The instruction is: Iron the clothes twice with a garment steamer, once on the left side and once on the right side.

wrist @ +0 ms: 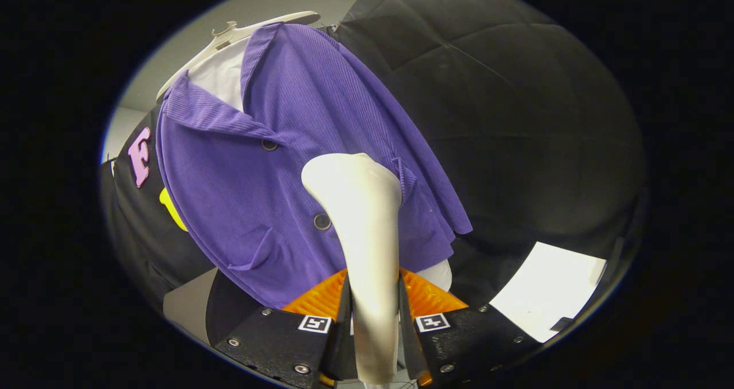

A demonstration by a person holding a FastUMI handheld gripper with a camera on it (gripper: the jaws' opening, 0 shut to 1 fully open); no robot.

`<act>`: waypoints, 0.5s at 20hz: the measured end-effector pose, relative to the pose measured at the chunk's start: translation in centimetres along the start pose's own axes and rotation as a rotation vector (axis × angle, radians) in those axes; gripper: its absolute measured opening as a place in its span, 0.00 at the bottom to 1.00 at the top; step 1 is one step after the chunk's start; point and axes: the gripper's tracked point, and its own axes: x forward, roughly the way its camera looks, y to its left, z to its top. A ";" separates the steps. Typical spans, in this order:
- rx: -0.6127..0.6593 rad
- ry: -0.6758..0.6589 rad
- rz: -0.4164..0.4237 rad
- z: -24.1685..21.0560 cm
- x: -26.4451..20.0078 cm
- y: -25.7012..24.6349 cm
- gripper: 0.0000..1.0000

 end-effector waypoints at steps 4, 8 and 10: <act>-0.005 0.102 0.003 -5.1 -1.7 -0.3 0.39; -0.067 0.143 0.045 -8.5 -4.0 1.1 0.39; -0.081 0.153 0.076 -9.8 -6.1 2.1 0.39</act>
